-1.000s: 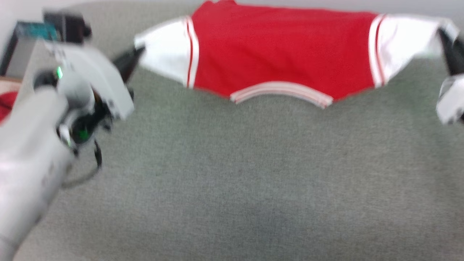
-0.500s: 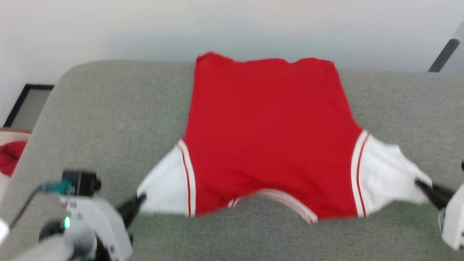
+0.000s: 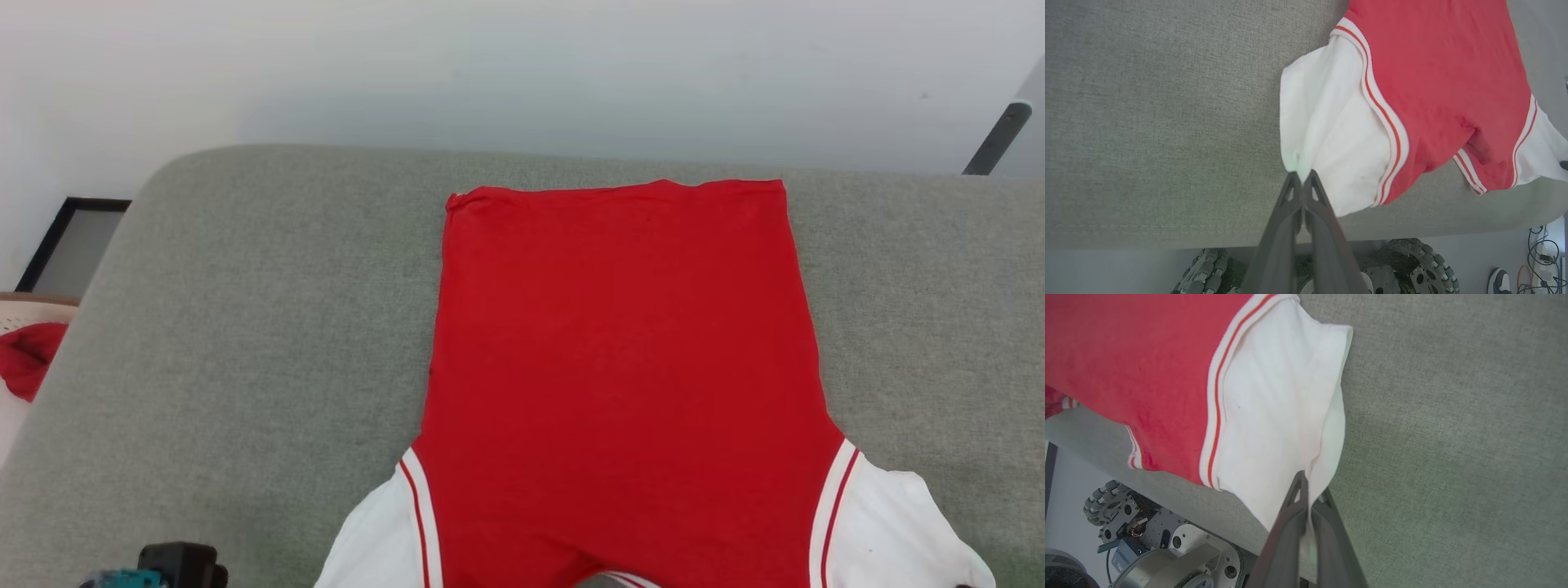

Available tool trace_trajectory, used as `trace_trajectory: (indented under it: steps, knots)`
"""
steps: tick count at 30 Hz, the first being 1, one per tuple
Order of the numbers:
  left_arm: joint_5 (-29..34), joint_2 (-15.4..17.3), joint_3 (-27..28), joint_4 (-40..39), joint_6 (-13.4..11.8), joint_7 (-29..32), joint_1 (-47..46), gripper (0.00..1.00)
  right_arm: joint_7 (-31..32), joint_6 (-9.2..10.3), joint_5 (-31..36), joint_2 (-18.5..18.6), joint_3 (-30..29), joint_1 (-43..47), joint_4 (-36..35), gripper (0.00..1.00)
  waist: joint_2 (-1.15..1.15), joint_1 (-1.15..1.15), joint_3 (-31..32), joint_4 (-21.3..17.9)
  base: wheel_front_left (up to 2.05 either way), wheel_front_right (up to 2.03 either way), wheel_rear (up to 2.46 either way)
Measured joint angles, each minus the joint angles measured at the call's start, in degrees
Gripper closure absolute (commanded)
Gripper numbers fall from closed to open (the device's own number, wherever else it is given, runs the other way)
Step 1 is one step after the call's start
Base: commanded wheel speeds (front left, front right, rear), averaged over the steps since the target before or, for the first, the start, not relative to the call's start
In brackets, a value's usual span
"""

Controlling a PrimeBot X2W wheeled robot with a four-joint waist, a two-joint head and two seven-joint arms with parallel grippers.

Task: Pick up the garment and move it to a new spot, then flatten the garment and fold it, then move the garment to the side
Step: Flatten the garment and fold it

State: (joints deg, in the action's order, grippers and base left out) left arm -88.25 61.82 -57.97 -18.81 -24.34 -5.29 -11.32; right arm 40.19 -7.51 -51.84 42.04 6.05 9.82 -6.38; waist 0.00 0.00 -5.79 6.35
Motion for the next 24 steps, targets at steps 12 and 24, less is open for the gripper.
trace_trajectory:
  steps: [12,24]
  knots:
    - [1.4,-0.8,0.6,0.7,-0.6,-2.8,0.5,1.0,3.6,-0.01,5.9,-3.9,-4.2,2.5,-3.9,0.0,0.0,0.0,-2.2,0.0,0.0,0.0,0.0]
    - [4.9,-3.3,1.3,1.5,0.1,-5.3,-2.2,1.0,9.3,0.0,10.0,-6.7,-9.7,-2.2,-13.8,0.0,0.0,0.0,-5.4,-1.2,0.0,0.0,0.0]
